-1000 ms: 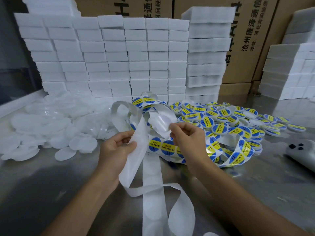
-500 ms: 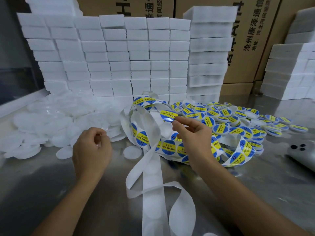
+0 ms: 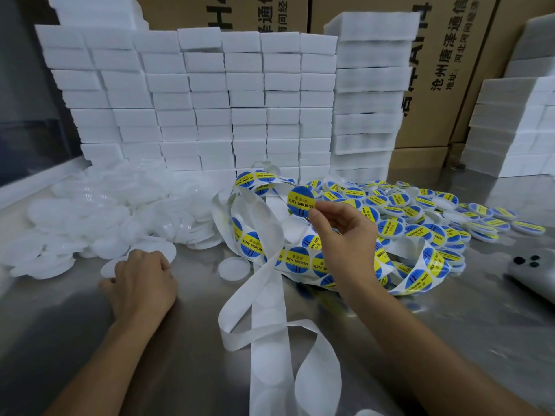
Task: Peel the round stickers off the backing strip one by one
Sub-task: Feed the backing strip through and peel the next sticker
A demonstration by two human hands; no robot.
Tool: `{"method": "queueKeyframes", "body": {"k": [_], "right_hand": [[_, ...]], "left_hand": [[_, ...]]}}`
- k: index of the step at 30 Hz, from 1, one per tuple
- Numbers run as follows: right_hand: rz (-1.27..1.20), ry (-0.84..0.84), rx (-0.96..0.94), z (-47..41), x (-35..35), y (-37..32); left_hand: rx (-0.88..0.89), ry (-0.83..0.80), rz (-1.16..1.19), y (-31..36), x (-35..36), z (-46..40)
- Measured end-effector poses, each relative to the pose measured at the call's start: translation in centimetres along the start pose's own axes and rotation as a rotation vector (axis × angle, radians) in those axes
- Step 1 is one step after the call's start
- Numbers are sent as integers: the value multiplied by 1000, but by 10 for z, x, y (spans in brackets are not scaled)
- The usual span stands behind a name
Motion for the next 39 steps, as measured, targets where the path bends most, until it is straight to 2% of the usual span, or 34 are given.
{"method": "queueKeyframes", "body": {"k": [6, 10, 18, 22, 24, 26, 29, 34, 39], "right_hand": [[-7, -52, 44, 2, 3, 2], [3, -75, 15, 4, 4, 0], [16, -87, -6, 7, 4, -4], [-9, -112, -87, 13, 6, -13], [4, -129, -147, 17, 9, -18], [20, -136, -208, 20, 11, -21], [57, -115, -240, 21, 11, -23], [-14, -83, -166, 16, 6, -25], [-170, -214, -19, 16, 8, -24]], "left_hand": [[83, 45, 105, 1, -3, 2], [150, 67, 288, 10, -5, 2], [362, 214, 688, 43, -17, 15], [266, 259, 976, 56, -28, 24], [154, 195, 1180, 63, -30, 26], [28, 42, 1431, 70, -27, 28], [-65, -119, 1638, 76, -27, 31], [-162, -245, 1743, 73, -22, 32], [-159, -365, 1790, 74, -19, 34]]}}
Point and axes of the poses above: each hand's wrist, its own z-axis away from the middle knuckle, its own x-axis out of the palm, y = z × x, the point moved 3 cm from there along -z, towards the middle knuckle, and after that the axes turned 8 degrees about z, right-handed, at the moved point
